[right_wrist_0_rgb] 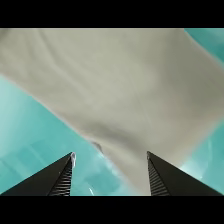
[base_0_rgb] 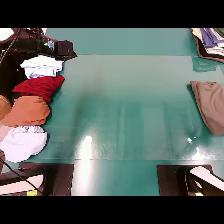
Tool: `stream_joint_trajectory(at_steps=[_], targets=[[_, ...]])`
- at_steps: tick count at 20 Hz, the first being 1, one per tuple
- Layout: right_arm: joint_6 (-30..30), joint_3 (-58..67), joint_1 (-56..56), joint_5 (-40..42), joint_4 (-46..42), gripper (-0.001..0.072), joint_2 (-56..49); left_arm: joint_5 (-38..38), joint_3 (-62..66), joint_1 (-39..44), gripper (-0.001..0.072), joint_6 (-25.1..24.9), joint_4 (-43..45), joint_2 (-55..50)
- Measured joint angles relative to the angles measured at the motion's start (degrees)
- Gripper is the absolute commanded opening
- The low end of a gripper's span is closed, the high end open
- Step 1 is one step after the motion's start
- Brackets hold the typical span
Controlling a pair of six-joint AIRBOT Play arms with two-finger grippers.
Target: Fold the shirts.
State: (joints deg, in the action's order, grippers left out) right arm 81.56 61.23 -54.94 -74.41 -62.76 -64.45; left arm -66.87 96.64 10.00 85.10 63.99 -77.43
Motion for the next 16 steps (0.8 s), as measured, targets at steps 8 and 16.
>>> stream_joint_trajectory(at_steps=[8, 16], targets=[[-0.5, 7.9, 12.0, -7.4, 7.0, 0.0444, 0.2, -0.2, 0.0, 0.0, 0.0026, 0.0, -0.4, 0.0], [-1.7, 9.7, 43.5, -6.8, 9.9, 0.0014, 0.2, 3.5, 0.0, 0.0, 0.0026, 0.0, -0.5, 0.0]])
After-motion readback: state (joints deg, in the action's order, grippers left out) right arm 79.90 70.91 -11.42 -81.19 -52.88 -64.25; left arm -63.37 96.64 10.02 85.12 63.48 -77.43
